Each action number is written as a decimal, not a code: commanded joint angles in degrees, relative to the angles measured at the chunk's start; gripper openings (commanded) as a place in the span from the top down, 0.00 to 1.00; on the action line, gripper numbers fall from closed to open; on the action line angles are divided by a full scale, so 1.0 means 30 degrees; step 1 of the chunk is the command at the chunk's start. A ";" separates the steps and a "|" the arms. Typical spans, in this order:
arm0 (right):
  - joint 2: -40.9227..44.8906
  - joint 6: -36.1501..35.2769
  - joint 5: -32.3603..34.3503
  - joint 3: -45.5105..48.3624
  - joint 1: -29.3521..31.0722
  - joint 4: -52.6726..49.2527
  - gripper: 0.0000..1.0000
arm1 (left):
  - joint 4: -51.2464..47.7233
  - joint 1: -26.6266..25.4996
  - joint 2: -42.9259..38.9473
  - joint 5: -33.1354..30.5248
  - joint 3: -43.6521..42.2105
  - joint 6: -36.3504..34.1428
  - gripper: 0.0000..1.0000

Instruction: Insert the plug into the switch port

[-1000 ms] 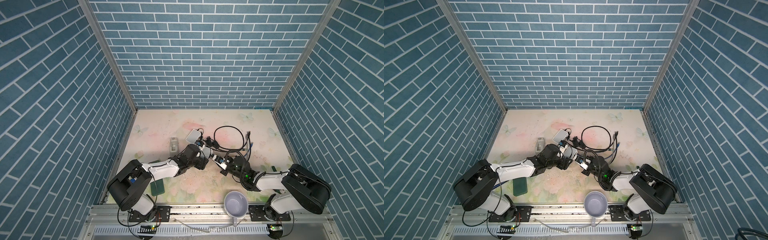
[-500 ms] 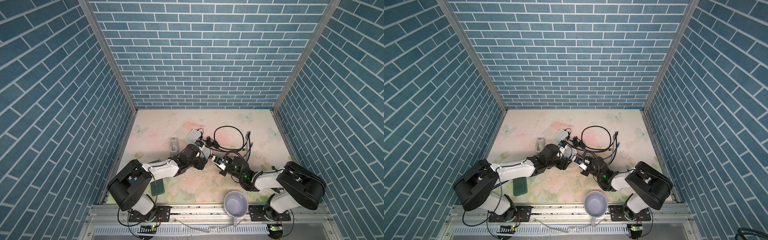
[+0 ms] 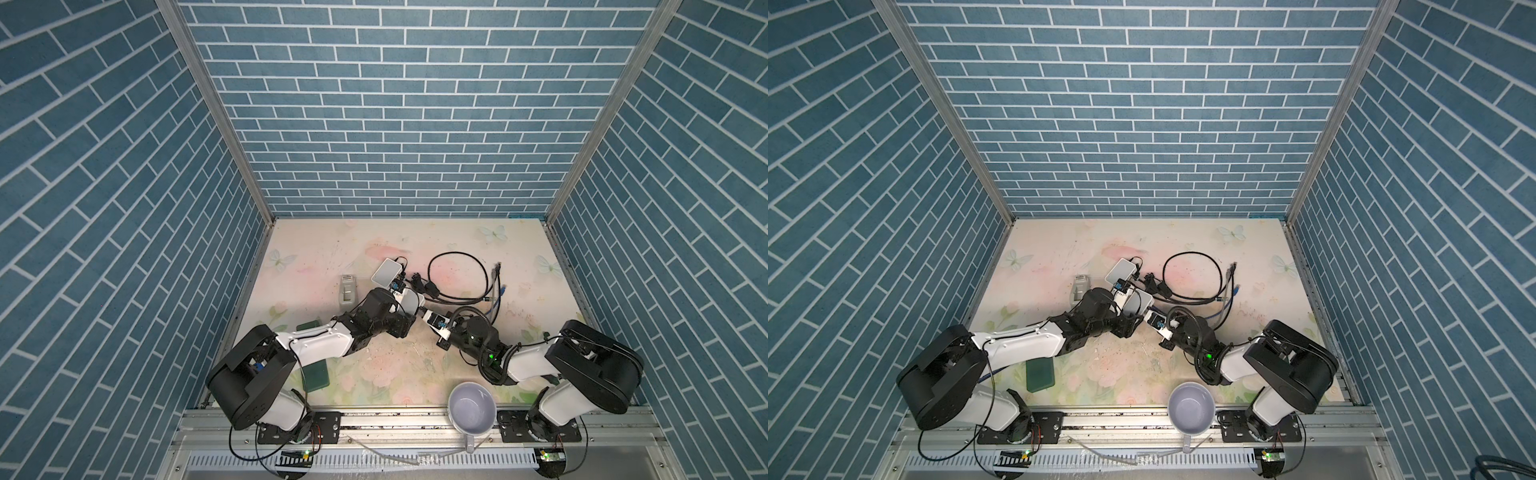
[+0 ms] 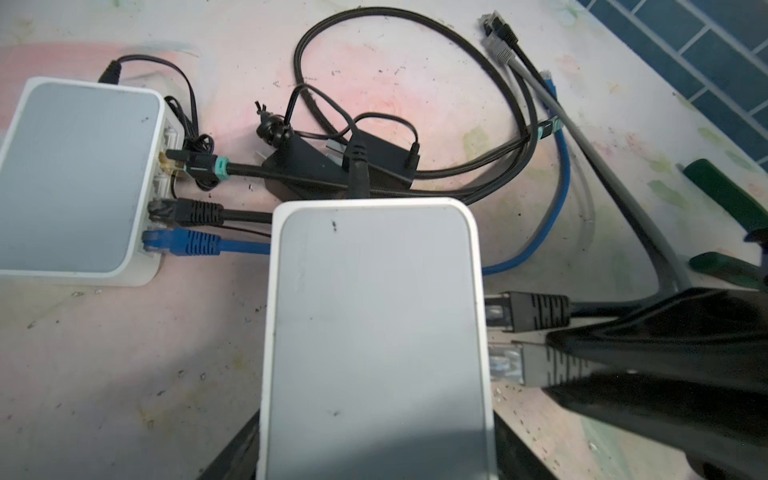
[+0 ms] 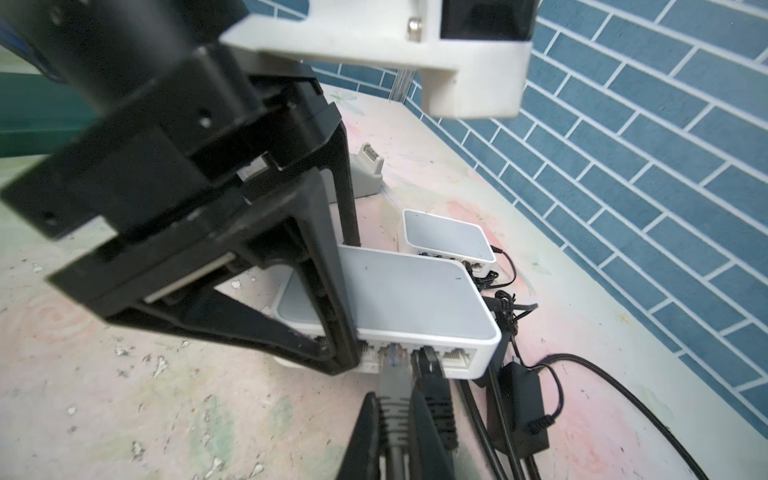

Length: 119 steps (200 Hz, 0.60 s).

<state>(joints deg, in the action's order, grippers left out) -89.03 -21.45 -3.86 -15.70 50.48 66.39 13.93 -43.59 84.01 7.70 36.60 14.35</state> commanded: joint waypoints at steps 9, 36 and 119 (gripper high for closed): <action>-0.0391 0.0070 0.0023 0.0254 0.0228 0.2162 1.00 | 0.2388 -0.1170 -0.0718 0.6734 0.0454 -0.0769 0.61; -0.0390 0.0178 -0.0266 -0.0047 0.0228 0.1925 1.00 | 0.2175 -0.1553 -0.0464 0.7261 0.0873 -0.1057 0.61; -0.1134 0.0768 -0.0039 -0.1528 0.0279 0.1772 1.00 | 0.0819 -0.3617 -0.0201 0.8151 0.3249 -0.2499 0.62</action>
<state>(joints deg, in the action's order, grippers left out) -90.45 -20.56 -2.72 -14.90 50.57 69.21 9.08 -44.77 84.36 6.94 40.16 11.31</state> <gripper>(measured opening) 0.121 0.731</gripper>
